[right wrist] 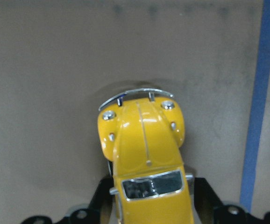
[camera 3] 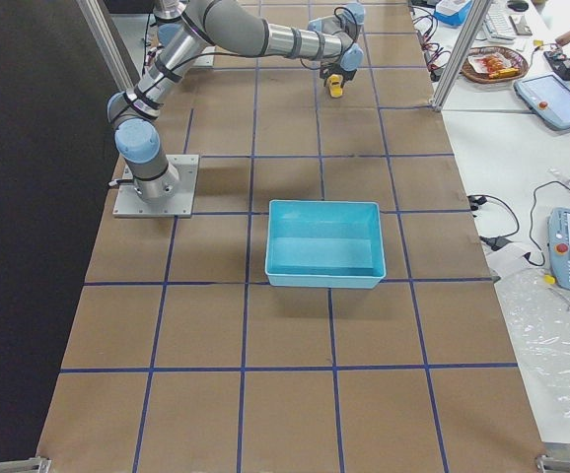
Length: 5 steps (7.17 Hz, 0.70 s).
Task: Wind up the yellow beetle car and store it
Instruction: 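Lift the car with the right gripper and carry it over the blue bin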
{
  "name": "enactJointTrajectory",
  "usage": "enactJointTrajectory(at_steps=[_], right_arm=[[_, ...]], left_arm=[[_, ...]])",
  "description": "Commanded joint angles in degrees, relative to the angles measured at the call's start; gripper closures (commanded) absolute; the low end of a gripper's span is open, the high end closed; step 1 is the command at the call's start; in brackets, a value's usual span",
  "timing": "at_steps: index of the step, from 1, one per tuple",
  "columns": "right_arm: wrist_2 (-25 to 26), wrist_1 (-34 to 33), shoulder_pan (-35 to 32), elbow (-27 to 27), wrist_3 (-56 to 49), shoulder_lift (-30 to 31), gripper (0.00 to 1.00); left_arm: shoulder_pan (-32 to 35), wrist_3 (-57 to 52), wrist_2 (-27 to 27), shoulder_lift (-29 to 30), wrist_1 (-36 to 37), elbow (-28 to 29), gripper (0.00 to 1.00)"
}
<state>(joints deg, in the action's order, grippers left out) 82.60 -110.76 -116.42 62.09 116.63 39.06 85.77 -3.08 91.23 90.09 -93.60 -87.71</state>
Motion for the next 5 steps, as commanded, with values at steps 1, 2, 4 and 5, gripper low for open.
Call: enactJointTrajectory(at_steps=[1, 2, 4, 5], right_arm=[[-0.07, 0.02, -0.12, -0.04, 0.00, 0.22, 0.73], [-0.07, -0.07, -0.12, -0.13, 0.00, 0.40, 0.85], [0.02, 0.10, -0.03, 0.13, -3.31, 2.49, 0.89], [0.28, 0.71, 0.05, 0.75, -8.04, 4.60, 0.89]], left_arm=[[0.02, 0.00, 0.00, 0.00, 0.00, 0.00, 0.00], [0.10, 0.00, 0.08, 0.00, 0.00, 0.00, 0.00], [0.19, 0.09, 0.00, 0.00, 0.00, 0.00, 0.00], [0.19, 0.09, 0.00, 0.00, 0.00, 0.00, 0.00]])
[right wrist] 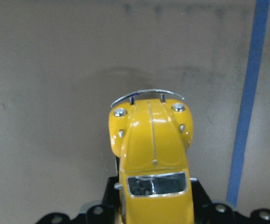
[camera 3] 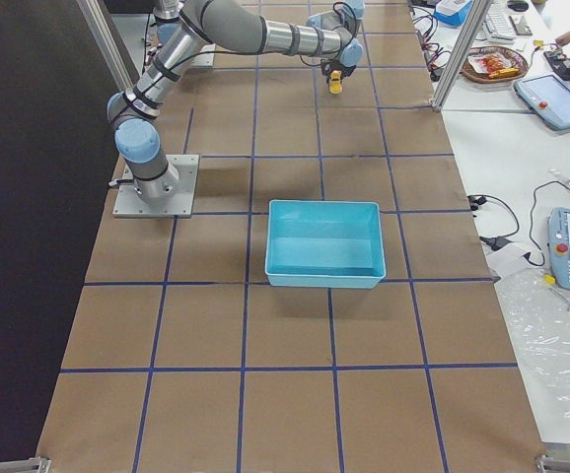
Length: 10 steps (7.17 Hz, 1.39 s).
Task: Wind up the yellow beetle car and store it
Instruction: 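Lift the car with the right gripper and carry it over the blue bin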
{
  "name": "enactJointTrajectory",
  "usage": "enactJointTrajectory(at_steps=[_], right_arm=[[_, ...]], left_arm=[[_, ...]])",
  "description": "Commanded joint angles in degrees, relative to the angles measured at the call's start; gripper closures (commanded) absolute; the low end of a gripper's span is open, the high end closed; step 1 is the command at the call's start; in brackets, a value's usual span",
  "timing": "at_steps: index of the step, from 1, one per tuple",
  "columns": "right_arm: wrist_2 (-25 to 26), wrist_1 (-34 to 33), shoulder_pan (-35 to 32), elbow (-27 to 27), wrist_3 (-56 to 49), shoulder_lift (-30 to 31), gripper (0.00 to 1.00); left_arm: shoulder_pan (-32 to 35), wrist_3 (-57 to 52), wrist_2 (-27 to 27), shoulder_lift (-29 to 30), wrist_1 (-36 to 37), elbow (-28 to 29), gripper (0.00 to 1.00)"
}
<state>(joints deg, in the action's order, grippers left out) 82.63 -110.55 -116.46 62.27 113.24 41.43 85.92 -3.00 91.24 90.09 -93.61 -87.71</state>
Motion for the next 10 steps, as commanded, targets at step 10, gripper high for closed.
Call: enactJointTrajectory(at_steps=[10], right_arm=[[6.67, 8.07, 29.05, 32.45, -76.58, 41.07, 0.89]], left_arm=[[5.21, 9.32, -4.05, 2.10, 2.98, 0.35, 0.00]])
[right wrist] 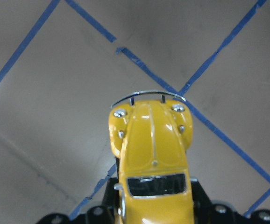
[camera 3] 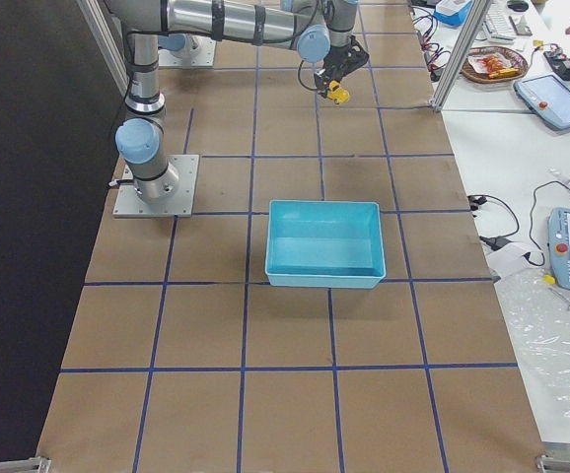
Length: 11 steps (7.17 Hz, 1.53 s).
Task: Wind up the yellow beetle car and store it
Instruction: 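Lift the car with the right gripper and carry it over the blue bin, then open the right gripper to drop the car into the blue bin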
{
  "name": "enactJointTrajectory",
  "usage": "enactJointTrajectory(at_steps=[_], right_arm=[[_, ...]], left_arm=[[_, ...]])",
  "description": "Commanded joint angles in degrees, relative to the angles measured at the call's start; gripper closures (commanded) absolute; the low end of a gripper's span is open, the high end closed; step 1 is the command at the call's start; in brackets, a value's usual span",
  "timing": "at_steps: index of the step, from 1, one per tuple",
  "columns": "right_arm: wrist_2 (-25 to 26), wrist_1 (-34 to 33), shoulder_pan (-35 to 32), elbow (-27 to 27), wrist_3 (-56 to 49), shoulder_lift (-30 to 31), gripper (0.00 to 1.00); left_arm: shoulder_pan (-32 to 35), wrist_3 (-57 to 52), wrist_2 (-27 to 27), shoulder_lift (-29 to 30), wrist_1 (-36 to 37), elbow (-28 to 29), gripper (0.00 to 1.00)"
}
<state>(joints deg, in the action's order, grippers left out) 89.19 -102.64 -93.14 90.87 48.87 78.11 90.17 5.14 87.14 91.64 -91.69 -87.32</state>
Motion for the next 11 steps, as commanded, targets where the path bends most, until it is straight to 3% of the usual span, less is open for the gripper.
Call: enactJointTrajectory(at_steps=[1, 7, 9, 11], right_arm=[[0.89, 2.25, 9.87, 5.44, -20.75, 6.07, 0.90], [7.58, 3.24, 31.85, 5.63, -58.31, 5.74, 0.96], [8.71, 2.45, 36.61, 5.63, -62.65, 3.12, 1.00], [8.99, -4.02, 38.38, 5.63, -65.03, -1.09, 1.00]], left_arm=[[1.32, 1.28, 0.22, 0.47, 1.08, -0.04, 0.00], [1.24, 0.31, 3.65, 0.65, 0.20, 0.05, 0.00], [1.24, 0.14, 3.56, 0.64, 0.11, -0.21, 0.00], [1.24, 0.13, 3.65, -0.14, -0.41, -0.39, 0.00]])
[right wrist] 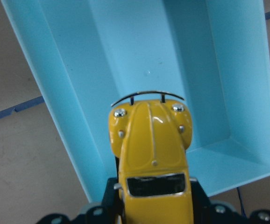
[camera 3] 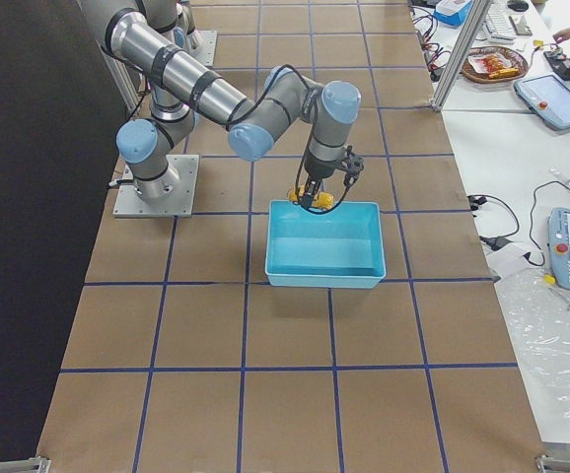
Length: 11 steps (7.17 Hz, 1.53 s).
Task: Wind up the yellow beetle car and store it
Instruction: 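Open the right gripper to drop the car into the blue bin, then raise the open right gripper up out of the bin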
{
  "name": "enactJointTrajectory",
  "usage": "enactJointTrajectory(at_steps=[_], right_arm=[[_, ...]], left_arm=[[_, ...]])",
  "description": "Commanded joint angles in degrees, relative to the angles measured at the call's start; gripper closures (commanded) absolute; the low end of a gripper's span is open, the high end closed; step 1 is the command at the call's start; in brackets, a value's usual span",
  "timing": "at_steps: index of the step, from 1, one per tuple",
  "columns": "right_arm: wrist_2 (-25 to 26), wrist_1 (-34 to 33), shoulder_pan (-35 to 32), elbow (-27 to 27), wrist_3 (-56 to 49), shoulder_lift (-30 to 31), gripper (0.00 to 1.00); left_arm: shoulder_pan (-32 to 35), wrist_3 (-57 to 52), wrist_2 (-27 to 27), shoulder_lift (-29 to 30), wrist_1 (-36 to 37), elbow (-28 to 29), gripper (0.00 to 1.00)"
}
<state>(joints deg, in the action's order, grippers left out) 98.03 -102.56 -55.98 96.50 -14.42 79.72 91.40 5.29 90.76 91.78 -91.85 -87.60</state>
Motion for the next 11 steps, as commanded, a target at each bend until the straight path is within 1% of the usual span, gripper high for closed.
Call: enactJointTrajectory(at_steps=[1, 2, 4, 5, 8, 11], right_arm=[[-0.03, -7.36, 1.23, 0.00, -2.19, -5.08, 1.00], [-0.38, -10.35, 1.23, 0.35, -2.10, -7.28, 1.00], [-0.73, -18.07, 1.23, 4.89, -2.02, -9.14, 1.00], [-2.73, -19.33, 1.23, 6.66, -2.02, -9.41, 1.00], [-3.02, -20.91, 1.23, 6.59, -2.10, -12.13, 1.00], [-2.93, -21.10, 1.23, 6.50, -2.10, -13.18, 1.00]], left_arm=[[0.00, -0.02, 0.03, 0.07, 0.09, -0.11, 0.00], [-0.26, -0.02, -0.05, 0.24, 0.62, -0.11, 0.00], [-0.35, -0.02, -0.23, 0.07, 0.62, -0.11, 0.00], [-0.35, -0.02, -0.23, 0.07, 0.62, -0.11, 0.00], [-0.35, -0.02, -0.14, -0.02, 0.53, -0.11, 0.00], [-0.35, -0.02, -0.14, -0.11, 0.36, -0.20, 0.00]])
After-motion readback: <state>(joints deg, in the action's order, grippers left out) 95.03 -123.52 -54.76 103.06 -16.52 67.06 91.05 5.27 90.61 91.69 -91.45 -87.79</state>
